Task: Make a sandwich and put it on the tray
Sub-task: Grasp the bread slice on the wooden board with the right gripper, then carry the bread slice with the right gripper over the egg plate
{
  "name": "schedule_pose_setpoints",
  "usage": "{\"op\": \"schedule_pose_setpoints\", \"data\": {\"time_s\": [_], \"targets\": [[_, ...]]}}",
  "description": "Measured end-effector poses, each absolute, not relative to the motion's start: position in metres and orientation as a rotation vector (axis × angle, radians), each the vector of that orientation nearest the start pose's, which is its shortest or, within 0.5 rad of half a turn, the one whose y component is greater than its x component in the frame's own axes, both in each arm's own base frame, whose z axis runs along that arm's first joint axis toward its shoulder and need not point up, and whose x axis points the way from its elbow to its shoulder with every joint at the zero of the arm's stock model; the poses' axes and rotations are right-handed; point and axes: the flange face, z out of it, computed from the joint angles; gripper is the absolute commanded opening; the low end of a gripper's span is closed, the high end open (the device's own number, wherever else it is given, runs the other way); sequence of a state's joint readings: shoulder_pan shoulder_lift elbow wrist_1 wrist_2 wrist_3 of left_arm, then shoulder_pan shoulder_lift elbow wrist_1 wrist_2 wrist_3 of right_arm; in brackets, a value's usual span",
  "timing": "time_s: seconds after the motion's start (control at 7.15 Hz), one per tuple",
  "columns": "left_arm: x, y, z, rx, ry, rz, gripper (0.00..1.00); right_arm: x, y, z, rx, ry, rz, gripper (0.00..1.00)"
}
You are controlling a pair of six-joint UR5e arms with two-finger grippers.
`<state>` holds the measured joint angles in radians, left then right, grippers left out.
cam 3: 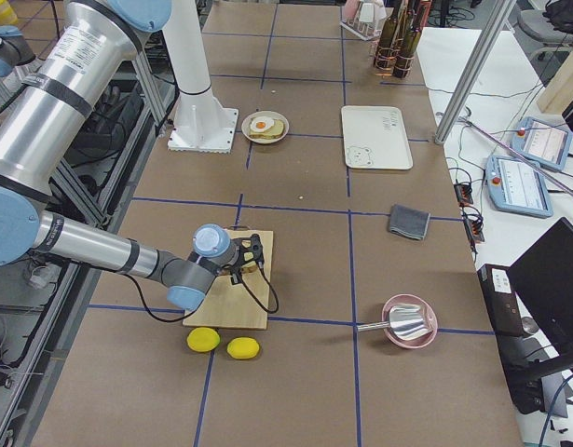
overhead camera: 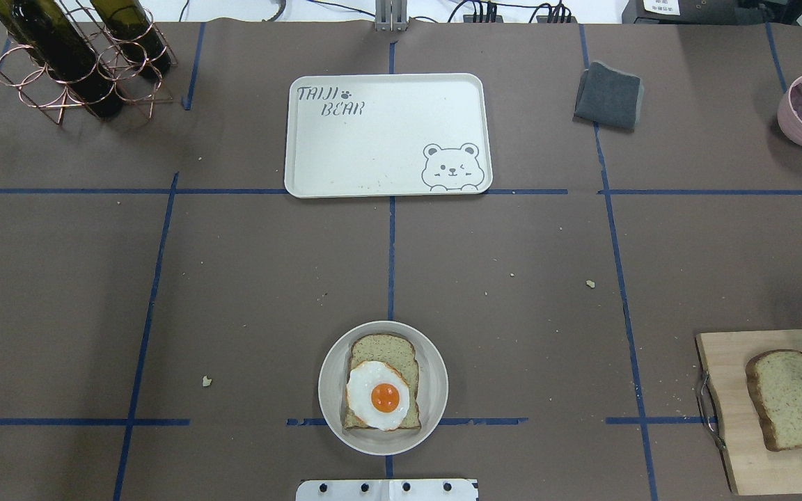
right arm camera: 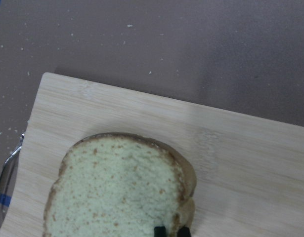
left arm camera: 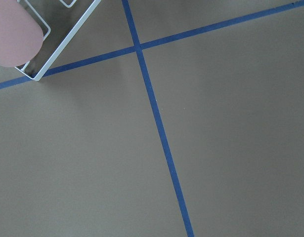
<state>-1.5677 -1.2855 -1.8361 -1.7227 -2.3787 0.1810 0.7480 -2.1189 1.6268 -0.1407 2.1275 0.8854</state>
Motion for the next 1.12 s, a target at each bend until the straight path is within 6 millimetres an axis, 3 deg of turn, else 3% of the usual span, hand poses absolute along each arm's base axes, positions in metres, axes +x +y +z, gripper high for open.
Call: {"op": "schedule_pose_setpoints", "data": {"time_s": [0.7,0.98,1.12], "targets": [[-0.06,-0.381,0.633,0.196,0.794,0.227,1.0,-0.127,-0.226,0.661,0.216,-1.143,-0.257,0.0],[-0.06,-0.38,0.635,0.194,0.794,0.226,1.0,-0.127,-0.242,0.641,0.226,-1.225,-0.265,0.0],[-0.06,-0.38,0.635,0.192,0.794,0.225,1.0,-0.14,-0.262,0.621,0.241,-1.27,-0.256,0.0]]}}
